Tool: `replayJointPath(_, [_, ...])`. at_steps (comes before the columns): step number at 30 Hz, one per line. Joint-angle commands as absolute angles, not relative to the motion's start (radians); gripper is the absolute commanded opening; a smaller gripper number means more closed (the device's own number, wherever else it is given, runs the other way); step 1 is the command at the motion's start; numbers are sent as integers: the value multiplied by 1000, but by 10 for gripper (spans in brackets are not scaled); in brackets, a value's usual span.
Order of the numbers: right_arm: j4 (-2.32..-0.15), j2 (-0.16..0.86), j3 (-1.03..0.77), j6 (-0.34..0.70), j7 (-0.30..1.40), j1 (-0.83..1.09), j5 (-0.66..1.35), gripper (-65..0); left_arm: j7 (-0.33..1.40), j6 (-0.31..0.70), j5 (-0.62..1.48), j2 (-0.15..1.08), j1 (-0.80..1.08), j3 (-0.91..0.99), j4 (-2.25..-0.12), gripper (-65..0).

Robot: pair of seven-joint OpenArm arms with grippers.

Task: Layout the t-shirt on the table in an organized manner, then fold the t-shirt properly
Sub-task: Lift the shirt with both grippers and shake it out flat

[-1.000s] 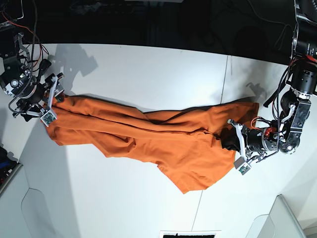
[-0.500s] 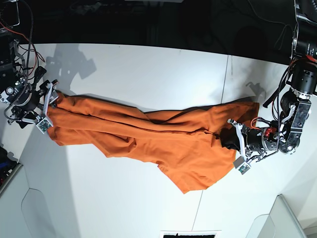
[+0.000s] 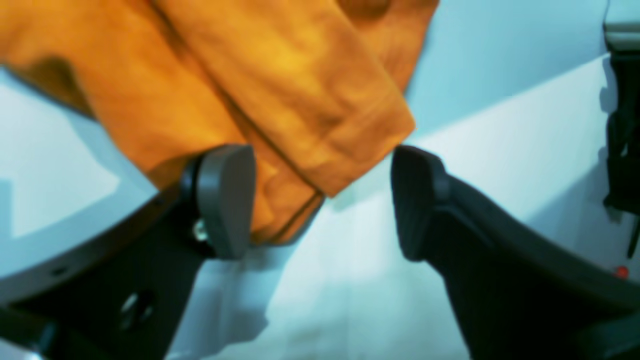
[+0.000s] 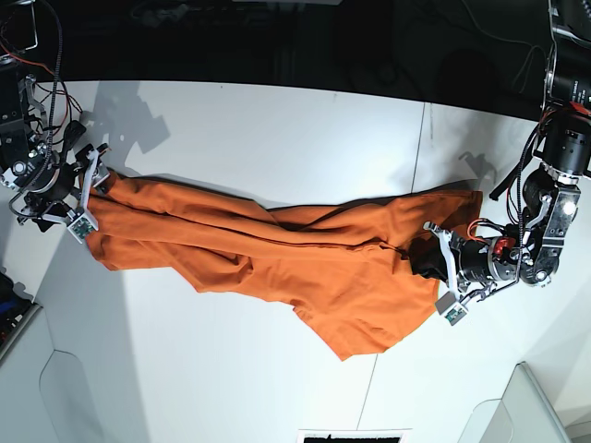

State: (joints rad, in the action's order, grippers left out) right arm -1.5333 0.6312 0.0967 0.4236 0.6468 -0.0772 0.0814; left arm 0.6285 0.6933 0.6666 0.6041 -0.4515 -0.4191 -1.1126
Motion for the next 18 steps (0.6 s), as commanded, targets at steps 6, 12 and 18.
replayJointPath(6, [-1546, 651, 89, 416, 630, -117, 78, -233, 622, 698, 682, 617, -479, -411, -1127, -650])
replayJointPath(12, [-1517, 651, 99, 416, 625, -125, 78, -233, 626, 698, 696, 618, -479, -411, -1127, -650])
replayJointPath(18, [-1480, 651, 140, 393, 601, -125, 63, -233, 626, 698, 696, 617, -479, -411, -1127, -650])
